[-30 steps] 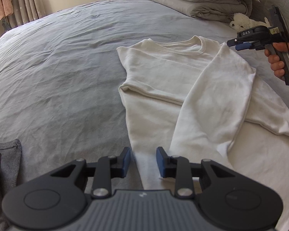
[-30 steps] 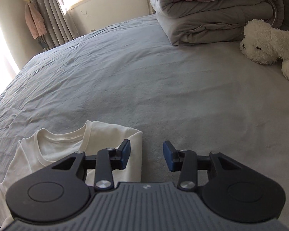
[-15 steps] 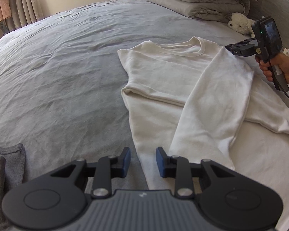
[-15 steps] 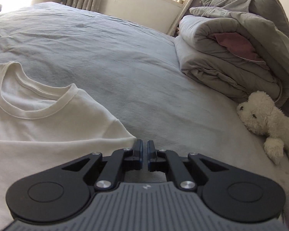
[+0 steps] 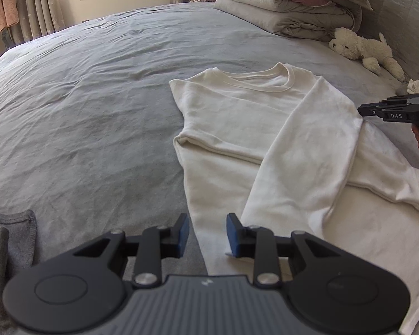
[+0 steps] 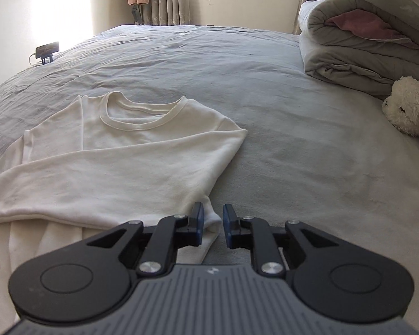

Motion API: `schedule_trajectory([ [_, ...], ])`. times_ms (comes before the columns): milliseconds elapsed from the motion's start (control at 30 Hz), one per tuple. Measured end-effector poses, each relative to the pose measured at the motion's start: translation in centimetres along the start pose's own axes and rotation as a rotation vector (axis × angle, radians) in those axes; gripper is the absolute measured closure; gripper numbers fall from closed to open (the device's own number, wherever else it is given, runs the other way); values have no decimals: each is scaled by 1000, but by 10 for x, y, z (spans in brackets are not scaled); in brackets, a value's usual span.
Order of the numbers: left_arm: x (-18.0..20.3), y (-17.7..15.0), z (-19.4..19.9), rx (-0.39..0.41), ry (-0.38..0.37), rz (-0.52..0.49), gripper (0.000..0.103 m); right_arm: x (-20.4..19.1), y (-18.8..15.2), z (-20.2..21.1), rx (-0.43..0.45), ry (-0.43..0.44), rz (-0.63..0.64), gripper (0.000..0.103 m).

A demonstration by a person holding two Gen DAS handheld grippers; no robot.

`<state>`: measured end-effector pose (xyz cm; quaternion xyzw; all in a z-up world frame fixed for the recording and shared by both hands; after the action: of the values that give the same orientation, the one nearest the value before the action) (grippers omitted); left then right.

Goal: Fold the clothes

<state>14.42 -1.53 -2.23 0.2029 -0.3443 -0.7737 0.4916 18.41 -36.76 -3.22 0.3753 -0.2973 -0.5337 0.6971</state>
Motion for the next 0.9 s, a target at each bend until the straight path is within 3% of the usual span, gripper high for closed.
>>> schedule_trajectory([
  [133, 2, -1, -1, -3, -7, -3, 73, -6, -3, -6, -14, -2, -8, 81],
  [300, 0, -3, -3, -9, -1, -1, 73, -12, -5, -5, -28, -16, -7, 90],
  [467, -2, 0, 1, 2, -1, 6, 73, 1, 3, 4, 12, -55, -144, 92],
  [600, -3, 0, 1, 4, -1, 14, 73, 8, -4, 5, -13, -74, -266, 93],
  [900, -9, 5, 6, 19, -9, 54, 73, 15, 2, 16, 18, -51, -357, 91],
])
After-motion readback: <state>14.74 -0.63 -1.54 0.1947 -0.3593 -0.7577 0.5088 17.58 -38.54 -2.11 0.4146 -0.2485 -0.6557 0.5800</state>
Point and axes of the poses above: each gripper's, at about its wrist camera, not at the fingertips, and z roughly against the way its jaws point, x to its right, y to its top, the point moved 9 cm from there along -z, roughly the way its jaws point, and after that the axes turned 9 degrees about x, right-handed, at the moved point
